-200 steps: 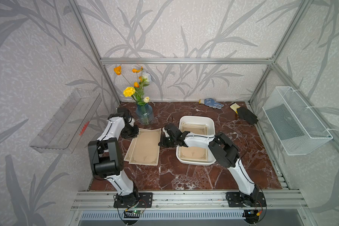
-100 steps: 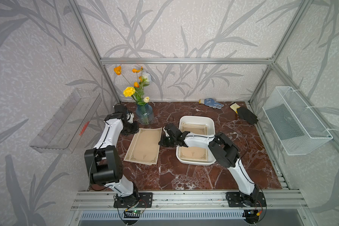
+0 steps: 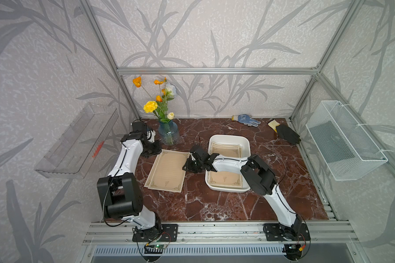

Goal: Take out the stationery paper from the storage box
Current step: Place the stationery paper at the center of the board.

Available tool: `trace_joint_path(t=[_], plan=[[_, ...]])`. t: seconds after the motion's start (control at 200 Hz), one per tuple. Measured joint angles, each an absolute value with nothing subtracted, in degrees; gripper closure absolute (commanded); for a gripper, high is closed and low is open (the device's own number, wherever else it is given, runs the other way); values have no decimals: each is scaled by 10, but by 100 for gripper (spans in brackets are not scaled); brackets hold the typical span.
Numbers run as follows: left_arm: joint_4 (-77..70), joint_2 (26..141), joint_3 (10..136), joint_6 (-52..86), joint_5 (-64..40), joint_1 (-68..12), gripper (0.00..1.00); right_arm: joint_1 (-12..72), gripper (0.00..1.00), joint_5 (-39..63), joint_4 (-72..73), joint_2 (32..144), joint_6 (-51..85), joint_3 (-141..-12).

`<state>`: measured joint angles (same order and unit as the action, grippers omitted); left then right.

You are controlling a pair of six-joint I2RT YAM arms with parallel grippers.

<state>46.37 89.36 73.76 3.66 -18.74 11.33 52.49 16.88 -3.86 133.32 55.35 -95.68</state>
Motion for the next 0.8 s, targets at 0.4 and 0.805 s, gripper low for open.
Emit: trace_joint_path(t=[0.4,0.805], plan=[[450,863,731,37,-184,113,81,526,56,138,-121,1274,503,-958],[298,698,614,62,-207,100,76,526,57,97,-158,1092,404,-922]])
